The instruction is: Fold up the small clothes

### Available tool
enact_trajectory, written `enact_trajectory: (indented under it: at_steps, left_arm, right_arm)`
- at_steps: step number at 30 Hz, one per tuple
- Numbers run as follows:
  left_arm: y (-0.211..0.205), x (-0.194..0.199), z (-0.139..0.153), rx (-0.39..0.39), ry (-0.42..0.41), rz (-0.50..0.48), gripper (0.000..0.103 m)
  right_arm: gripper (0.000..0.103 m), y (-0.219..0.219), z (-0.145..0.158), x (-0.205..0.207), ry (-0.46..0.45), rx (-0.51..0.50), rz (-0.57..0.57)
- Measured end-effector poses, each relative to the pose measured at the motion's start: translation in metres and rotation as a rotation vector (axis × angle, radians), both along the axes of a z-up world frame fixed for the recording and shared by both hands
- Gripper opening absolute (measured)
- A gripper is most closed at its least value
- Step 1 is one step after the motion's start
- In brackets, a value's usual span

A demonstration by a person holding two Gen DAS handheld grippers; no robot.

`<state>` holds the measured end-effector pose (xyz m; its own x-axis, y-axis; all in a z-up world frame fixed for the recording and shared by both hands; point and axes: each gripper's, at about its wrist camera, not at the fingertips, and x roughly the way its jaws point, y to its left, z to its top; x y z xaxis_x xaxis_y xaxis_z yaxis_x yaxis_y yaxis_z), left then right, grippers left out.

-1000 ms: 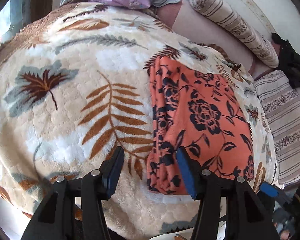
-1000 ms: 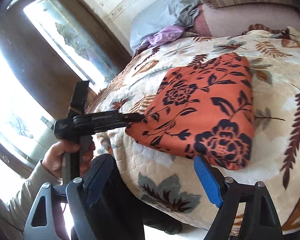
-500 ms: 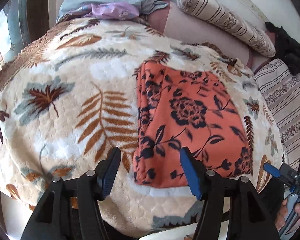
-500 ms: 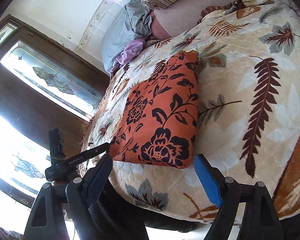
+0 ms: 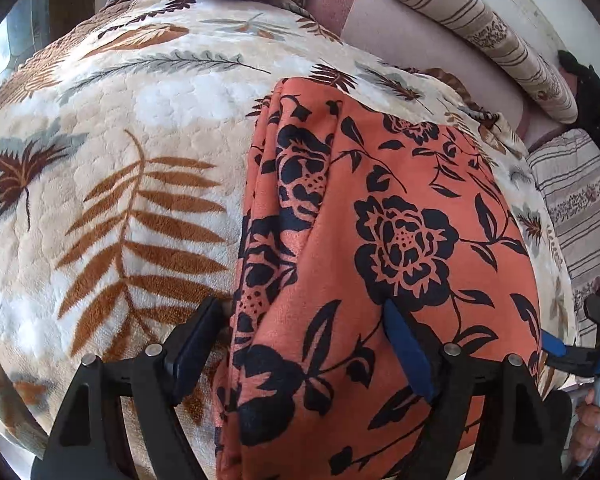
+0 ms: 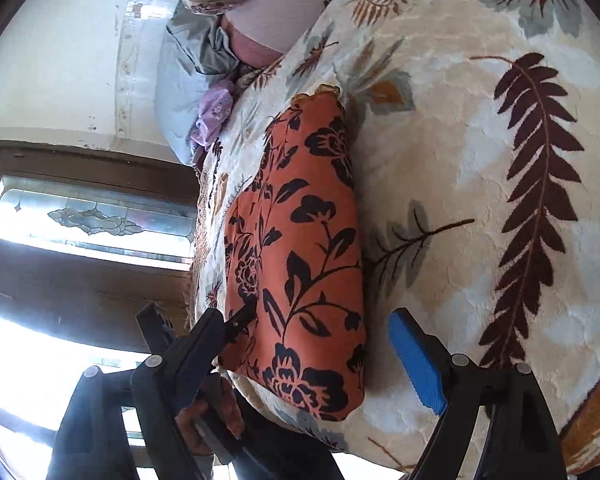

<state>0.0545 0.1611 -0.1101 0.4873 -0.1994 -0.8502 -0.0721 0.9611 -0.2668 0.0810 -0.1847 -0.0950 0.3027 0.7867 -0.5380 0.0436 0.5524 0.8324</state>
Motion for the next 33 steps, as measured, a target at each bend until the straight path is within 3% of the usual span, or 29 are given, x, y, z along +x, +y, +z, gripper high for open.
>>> enact_trajectory:
  at_steps: [6, 8, 9, 10, 12, 14, 15, 16, 18, 19, 21, 23, 25, 27, 28, 29, 30, 33]
  left_arm:
    - [-0.002, 0.002, -0.001, 0.01, -0.01, -0.019, 0.084]
    - [-0.003, 0.002, -0.002, 0.012, -0.02, -0.016, 0.085]
    - [-0.002, 0.0, -0.002, 0.014, -0.022, -0.014, 0.085]
    - [-0.002, -0.001, -0.002, 0.018, -0.022, -0.017, 0.085]
    - [-0.002, -0.003, -0.002, 0.017, -0.027, -0.024, 0.085]
    - [-0.002, -0.004, -0.003, 0.022, -0.034, -0.026, 0.086]
    - [-0.002, -0.004, -0.003, 0.026, -0.035, -0.025, 0.086]
    - [-0.004, -0.004, -0.002, 0.035, -0.029, -0.023, 0.086]
    - [-0.006, -0.005, 0.009, 0.052, -0.019, -0.005, 0.085]
    - [-0.006, -0.007, 0.018, 0.054, -0.029, 0.006, 0.085]
    - [-0.007, -0.015, 0.036, 0.036, -0.109, 0.009, 0.085]
    - [-0.01, -0.018, 0.047, 0.036, -0.161, 0.001, 0.085]
    - [-0.016, -0.012, 0.035, 0.067, -0.116, -0.012, 0.085]
    - [-0.018, -0.001, 0.0, 0.097, 0.016, -0.031, 0.086]
    - [-0.012, -0.005, -0.005, 0.047, -0.021, -0.005, 0.088]
    - [-0.009, -0.007, -0.006, 0.034, -0.032, -0.005, 0.088]
    - [-0.01, -0.008, -0.005, 0.046, -0.036, -0.011, 0.088]
    - [-0.01, -0.008, -0.004, 0.055, -0.029, -0.017, 0.088]
  right_arm:
    - [0.087, 0.03, -0.013, 0.024, 0.03, 0.043, 0.054]
    - [0.084, 0.046, -0.025, 0.032, 0.033, -0.038, 0.113]
    - [0.051, 0.054, -0.033, 0.033, 0.051, -0.066, 0.146]
    - [0.045, 0.056, -0.034, 0.03, 0.052, -0.084, 0.137]
    - [0.042, 0.063, -0.01, 0.02, -0.059, -0.175, 0.151]
    - [0.041, 0.07, -0.004, 0.013, -0.113, -0.242, 0.152]
    - [0.042, 0.071, -0.015, 0.016, -0.089, -0.272, 0.152]
    - [0.049, 0.067, -0.031, 0.02, -0.037, -0.246, 0.143]
    - [0.055, 0.05, -0.039, 0.02, 0.013, -0.092, 0.084]
    - [0.067, 0.046, -0.036, 0.019, 0.019, -0.069, 0.088]
    - [0.078, 0.037, -0.026, 0.017, -0.013, -0.043, 0.086]
    - [0.078, 0.026, -0.021, 0.02, -0.027, 0.023, 0.054]
    - [0.079, 0.016, -0.025, 0.032, -0.007, 0.079, 0.004]
    - [0.079, 0.011, -0.037, 0.051, 0.028, 0.103, -0.052]
    - [0.079, 0.012, -0.049, 0.061, 0.063, 0.124, -0.061]
    - [0.076, 0.016, -0.061, 0.071, 0.103, 0.136, -0.059]
    - [0.045, 0.021, -0.063, 0.078, 0.116, 0.139, -0.046]
    - [0.036, 0.039, -0.018, 0.077, -0.056, -0.018, 0.021]
